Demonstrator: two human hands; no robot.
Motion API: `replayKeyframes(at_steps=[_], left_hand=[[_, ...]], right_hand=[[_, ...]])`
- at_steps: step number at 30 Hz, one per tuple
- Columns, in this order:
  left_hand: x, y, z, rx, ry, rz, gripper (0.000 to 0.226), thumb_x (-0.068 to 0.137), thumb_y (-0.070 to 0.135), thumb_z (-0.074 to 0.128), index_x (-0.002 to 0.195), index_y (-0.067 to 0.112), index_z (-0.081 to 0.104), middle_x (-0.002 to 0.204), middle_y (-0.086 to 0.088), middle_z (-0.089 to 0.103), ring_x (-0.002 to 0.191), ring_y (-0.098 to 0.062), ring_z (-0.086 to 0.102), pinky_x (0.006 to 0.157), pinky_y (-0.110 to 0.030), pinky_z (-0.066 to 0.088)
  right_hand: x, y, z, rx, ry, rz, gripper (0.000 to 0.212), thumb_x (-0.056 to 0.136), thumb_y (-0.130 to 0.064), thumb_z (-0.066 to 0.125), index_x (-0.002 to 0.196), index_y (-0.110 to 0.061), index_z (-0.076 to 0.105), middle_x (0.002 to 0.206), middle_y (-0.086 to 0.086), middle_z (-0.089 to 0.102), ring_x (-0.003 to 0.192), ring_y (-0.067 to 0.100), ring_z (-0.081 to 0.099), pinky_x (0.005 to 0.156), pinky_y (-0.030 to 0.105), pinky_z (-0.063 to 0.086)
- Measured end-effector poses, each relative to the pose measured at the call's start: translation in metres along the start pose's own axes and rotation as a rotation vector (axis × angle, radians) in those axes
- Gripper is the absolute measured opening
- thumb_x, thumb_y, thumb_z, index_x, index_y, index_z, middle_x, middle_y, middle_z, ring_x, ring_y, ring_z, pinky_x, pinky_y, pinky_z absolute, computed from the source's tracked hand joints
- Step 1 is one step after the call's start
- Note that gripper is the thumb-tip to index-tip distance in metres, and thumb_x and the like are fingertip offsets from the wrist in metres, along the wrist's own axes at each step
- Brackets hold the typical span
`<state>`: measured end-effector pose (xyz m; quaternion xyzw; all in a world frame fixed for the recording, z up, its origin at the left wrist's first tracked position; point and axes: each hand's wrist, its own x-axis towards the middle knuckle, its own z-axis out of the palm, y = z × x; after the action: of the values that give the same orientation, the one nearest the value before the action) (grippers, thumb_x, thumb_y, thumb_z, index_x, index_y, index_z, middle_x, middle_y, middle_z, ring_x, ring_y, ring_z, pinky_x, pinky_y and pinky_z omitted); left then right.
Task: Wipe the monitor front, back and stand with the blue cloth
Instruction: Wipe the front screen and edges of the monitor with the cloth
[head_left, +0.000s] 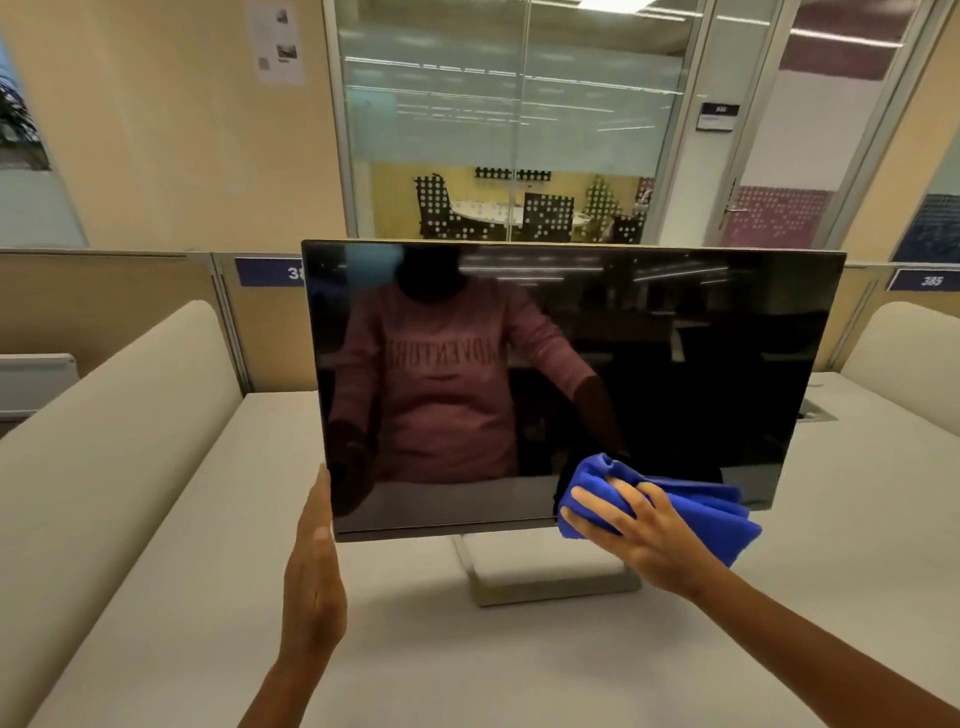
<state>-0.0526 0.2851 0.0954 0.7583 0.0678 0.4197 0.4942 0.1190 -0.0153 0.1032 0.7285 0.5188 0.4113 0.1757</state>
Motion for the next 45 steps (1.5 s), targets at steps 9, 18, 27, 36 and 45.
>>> replayKeyframes(at_steps=[9,18,27,36,45], left_hand=[[0.0,-0.001,-0.012,-0.177,-0.015,-0.154,0.05,0.084,0.05,0.02,0.128,0.033,0.038,0.128,0.041,0.043,0.13,0.003,0.036,0.107,-0.01,0.027],[0.003,0.008,-0.018,-0.177,-0.103,-0.207,0.059,0.078,0.059,0.025,0.13,0.034,0.039,0.123,0.037,0.046,0.117,0.015,0.042,0.09,0.004,0.03],[-0.012,-0.001,-0.028,-0.234,-0.181,-0.348,0.045,0.087,0.042,0.019,0.129,0.031,0.03,0.135,0.025,0.036,0.12,0.021,0.033,0.097,0.002,0.025],[-0.01,-0.004,-0.037,-0.234,-0.239,-0.326,0.072,0.074,0.067,0.017,0.129,0.025,0.038,0.131,0.022,0.042,0.12,0.019,0.036,0.092,0.006,0.021],[-0.002,-0.01,-0.041,-0.238,-0.26,-0.38,0.06,0.076,0.059,0.02,0.124,0.028,0.039,0.125,0.021,0.044,0.117,0.013,0.042,0.087,0.008,0.025]], right_hand=[[0.074,-0.062,0.003,0.052,0.17,0.006,0.045,0.089,-0.011,0.031,0.132,-0.023,0.039,0.136,-0.004,0.035,0.105,0.023,0.042,0.077,0.037,0.047],[0.169,-0.138,-0.03,0.233,0.144,-0.033,0.051,0.077,-0.026,0.057,0.127,-0.028,0.051,0.142,0.0,0.028,0.117,0.027,0.038,0.081,0.034,0.05],[0.115,-0.096,-0.011,0.11,0.29,0.14,0.057,0.081,-0.019,0.046,0.137,-0.029,0.039,0.142,-0.006,0.033,0.127,0.029,0.036,0.097,0.055,0.031],[0.078,-0.077,-0.005,0.125,0.179,0.32,0.046,0.093,-0.051,0.032,0.134,-0.031,0.041,0.141,0.007,0.034,0.128,0.044,0.032,0.093,0.056,0.033],[0.163,-0.157,-0.015,0.205,0.256,0.219,0.049,0.087,-0.037,0.048,0.133,-0.023,0.04,0.141,0.002,0.032,0.117,0.032,0.04,0.087,0.043,0.042]])
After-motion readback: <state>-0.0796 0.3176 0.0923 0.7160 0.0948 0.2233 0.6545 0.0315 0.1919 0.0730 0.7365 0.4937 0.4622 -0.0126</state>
